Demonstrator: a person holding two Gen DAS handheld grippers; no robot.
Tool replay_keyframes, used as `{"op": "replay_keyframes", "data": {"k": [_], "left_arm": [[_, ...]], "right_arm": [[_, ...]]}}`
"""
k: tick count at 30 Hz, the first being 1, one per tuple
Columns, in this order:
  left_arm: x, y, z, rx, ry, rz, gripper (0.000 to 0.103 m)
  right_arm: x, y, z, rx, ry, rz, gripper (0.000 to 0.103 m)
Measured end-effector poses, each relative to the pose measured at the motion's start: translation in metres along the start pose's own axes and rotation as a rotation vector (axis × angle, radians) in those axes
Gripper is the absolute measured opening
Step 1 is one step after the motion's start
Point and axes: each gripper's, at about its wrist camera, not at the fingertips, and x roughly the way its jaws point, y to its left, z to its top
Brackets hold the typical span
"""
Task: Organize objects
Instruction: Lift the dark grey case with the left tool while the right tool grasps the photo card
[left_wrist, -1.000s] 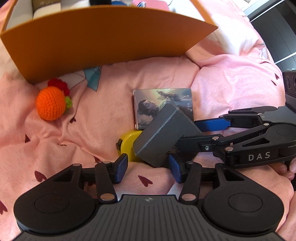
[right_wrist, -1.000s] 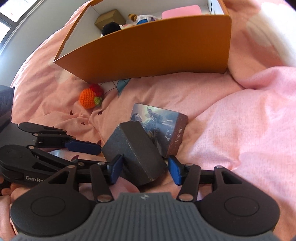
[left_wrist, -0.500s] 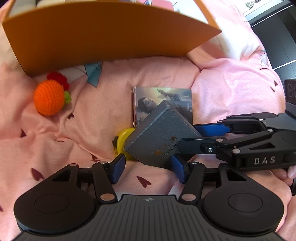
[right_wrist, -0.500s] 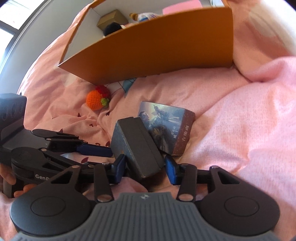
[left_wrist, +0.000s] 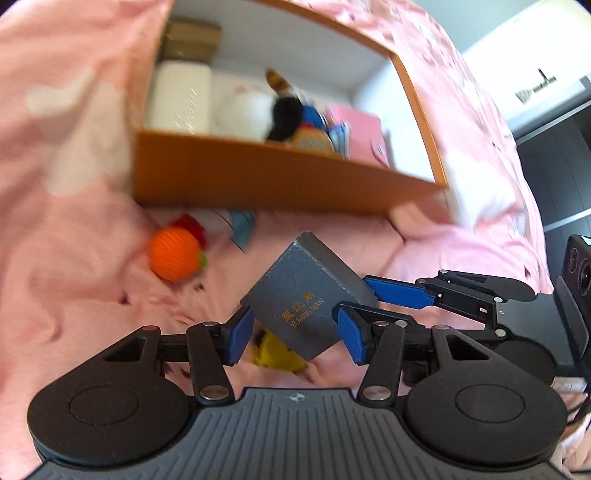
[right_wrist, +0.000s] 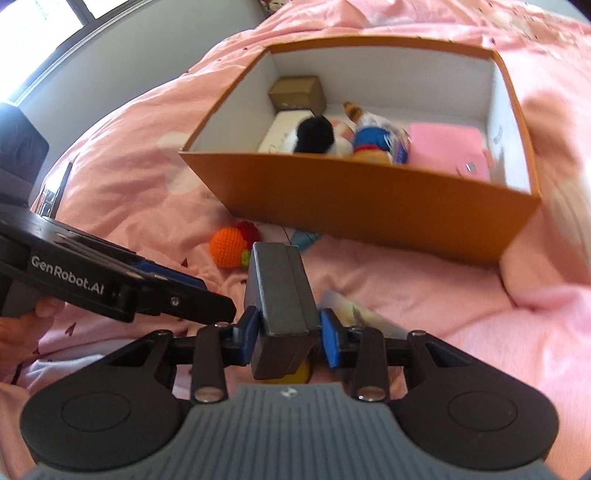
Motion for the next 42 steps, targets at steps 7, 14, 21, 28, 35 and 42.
{"op": "replay_keyframes", "data": {"k": [7, 14, 21, 28, 35, 42], "left_arm": [[0.001, 0.013, 0.010, -0.133, -0.085, 0.020, 0.061], [0.015, 0.021, 0.009, -0.195, -0.051, 0.028, 0.061], [0.017, 0.021, 0.005, -0.206, -0.049, 0.058, 0.062], [0.031, 0.024, 0.002, -0.218, -0.004, 0.102, 0.051], [0.027, 0.021, 0.001, -0.169, -0.007, 0.134, 0.046], [0.028, 0.012, -0.001, -0.087, 0.006, 0.164, 0.045]], "right_arm": [[0.023, 0.022, 0.014, -0.110, -0.010, -0.069, 0.038], [0.032, 0.032, 0.009, -0.172, 0.027, -0.063, 0.038], [0.033, 0.034, 0.007, -0.157, 0.054, 0.061, 0.038], [0.032, 0.030, 0.006, -0.137, 0.064, 0.106, 0.038], [0.019, 0.028, 0.009, -0.210, 0.062, 0.049, 0.038], [0.022, 0.018, -0.003, -0.436, 0.163, -0.182, 0.038]]}}
